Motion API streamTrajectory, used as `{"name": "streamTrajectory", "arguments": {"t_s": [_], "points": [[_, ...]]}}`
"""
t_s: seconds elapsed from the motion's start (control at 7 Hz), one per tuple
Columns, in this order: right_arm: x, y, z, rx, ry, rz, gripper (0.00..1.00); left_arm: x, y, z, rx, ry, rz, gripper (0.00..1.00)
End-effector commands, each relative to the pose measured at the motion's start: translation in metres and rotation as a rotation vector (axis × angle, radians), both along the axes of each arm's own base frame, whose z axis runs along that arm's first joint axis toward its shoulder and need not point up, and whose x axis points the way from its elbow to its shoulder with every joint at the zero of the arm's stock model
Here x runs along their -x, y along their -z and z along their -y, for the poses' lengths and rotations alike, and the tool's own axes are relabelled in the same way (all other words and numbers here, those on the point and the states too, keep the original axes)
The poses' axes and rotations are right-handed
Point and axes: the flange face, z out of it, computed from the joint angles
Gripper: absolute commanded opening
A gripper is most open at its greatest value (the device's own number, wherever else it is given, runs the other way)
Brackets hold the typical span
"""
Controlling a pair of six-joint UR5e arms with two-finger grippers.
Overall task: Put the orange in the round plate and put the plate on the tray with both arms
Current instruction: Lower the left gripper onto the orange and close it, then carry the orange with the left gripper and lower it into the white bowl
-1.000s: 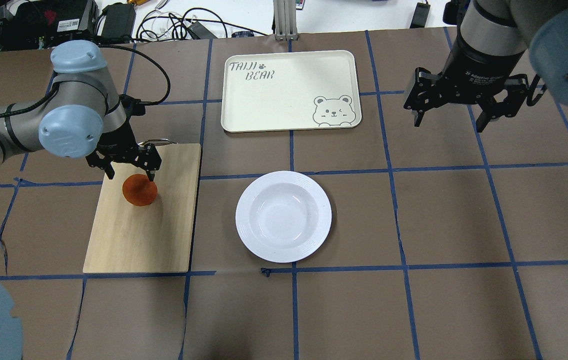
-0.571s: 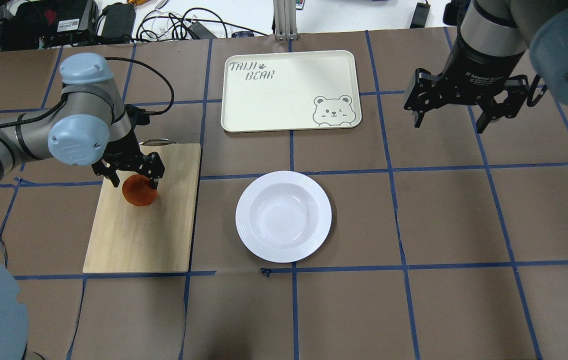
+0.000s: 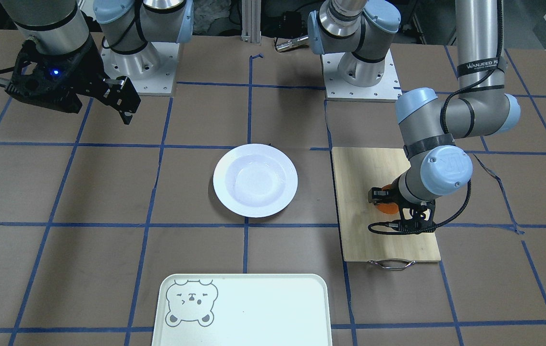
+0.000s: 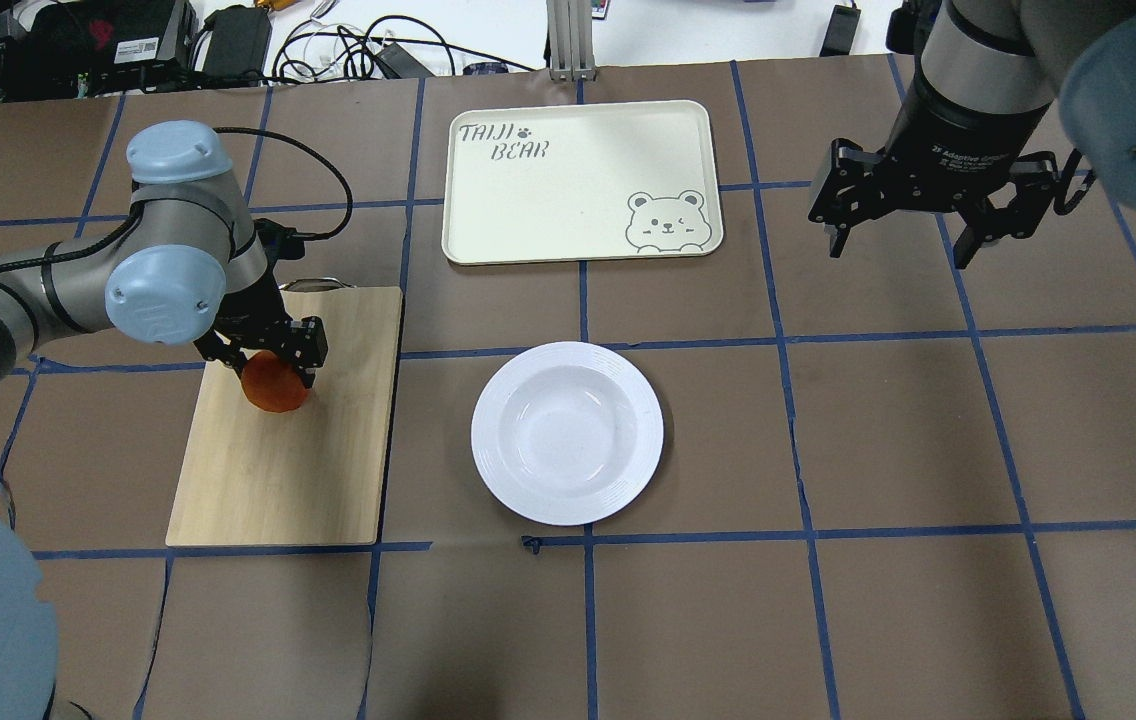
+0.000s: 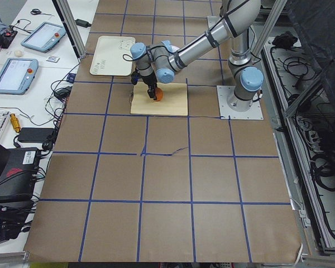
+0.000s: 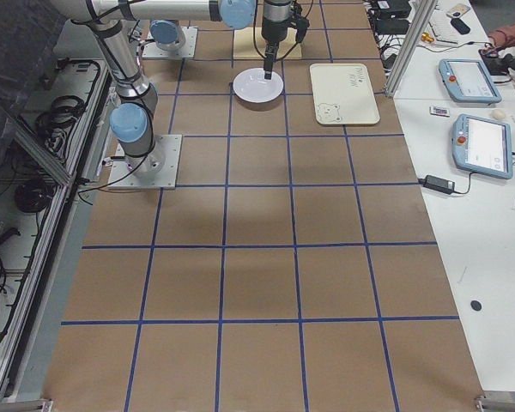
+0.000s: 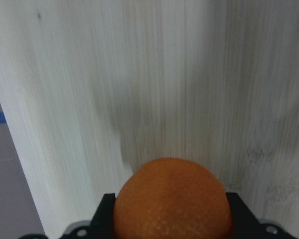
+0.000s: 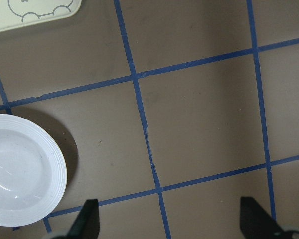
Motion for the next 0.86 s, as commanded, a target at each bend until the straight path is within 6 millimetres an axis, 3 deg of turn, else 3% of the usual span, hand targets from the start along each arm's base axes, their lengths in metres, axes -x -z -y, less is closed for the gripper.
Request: {"name": "streamTrajectory", "arguments": {"t_s": [0.0, 0.14, 0.43, 0.57, 0.71], "points": [[0.004, 0.0, 0.0, -0.001, -0.003, -0.043, 1.0, 0.018, -0.037, 0.022, 0.078, -0.036, -0.099, 0.32], [0.006, 0.0, 0.0, -0.001, -0.004, -0.065, 1.0, 0.044, -0.046, 0.025, 0.068, -0.089, -0.116, 0.32], [0.007, 0.003, 0.004, 0.003, -0.012, -0.064, 1.0, 0.147, -0.051, 0.005, 0.066, -0.159, -0.129, 0.33], [0.008, 0.002, 0.006, 0.007, -0.008, -0.049, 1.0, 0.202, -0.053, -0.013, 0.068, -0.21, -0.127, 0.33], [0.004, 0.001, 0.005, 0.009, -0.013, -0.023, 1.0, 0.244, -0.048, -0.034, 0.053, -0.193, -0.121, 0.33]]}}
